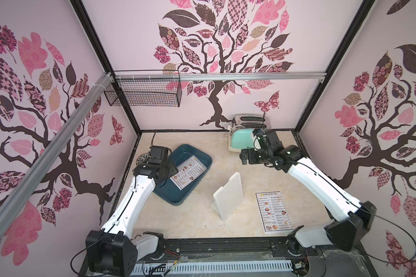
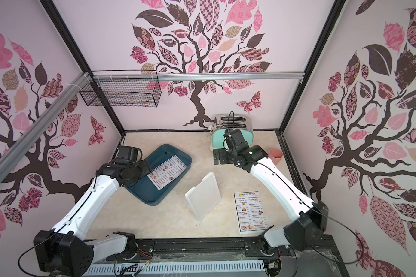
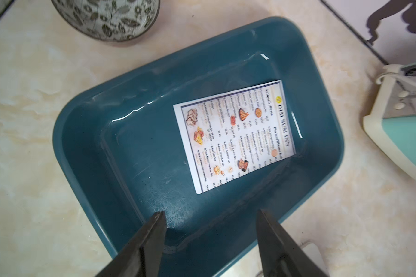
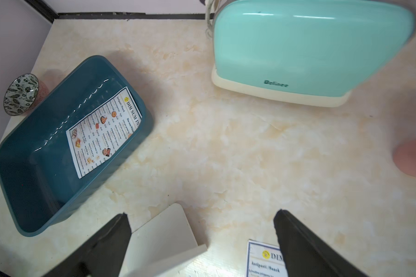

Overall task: Replace the menus in the menu holders
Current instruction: Adjust the storage box at the center of the board.

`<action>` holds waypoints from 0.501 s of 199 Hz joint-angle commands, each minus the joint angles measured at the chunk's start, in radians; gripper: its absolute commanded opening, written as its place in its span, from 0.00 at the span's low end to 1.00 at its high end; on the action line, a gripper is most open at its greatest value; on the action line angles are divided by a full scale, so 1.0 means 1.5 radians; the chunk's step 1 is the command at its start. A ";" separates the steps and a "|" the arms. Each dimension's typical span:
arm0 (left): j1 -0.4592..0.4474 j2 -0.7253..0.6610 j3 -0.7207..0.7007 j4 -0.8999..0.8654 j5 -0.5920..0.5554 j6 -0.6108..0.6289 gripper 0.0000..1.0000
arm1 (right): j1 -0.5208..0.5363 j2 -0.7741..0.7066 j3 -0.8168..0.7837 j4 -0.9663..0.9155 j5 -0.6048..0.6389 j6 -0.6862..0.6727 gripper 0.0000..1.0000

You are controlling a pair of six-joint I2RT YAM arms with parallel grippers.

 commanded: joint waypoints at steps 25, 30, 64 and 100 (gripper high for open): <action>0.033 0.029 -0.073 0.065 0.016 -0.065 0.66 | 0.003 0.181 0.086 0.128 -0.163 -0.084 0.99; 0.033 0.029 -0.081 0.068 0.013 -0.075 0.66 | 0.004 0.201 0.094 0.136 -0.169 -0.094 0.98; 0.033 0.005 -0.123 0.075 -0.028 -0.122 0.66 | 0.023 0.301 0.112 0.235 -0.157 -0.139 0.91; 0.033 -0.001 -0.113 0.029 -0.065 -0.108 0.66 | 0.047 0.382 0.121 0.337 -0.167 -0.122 0.85</action>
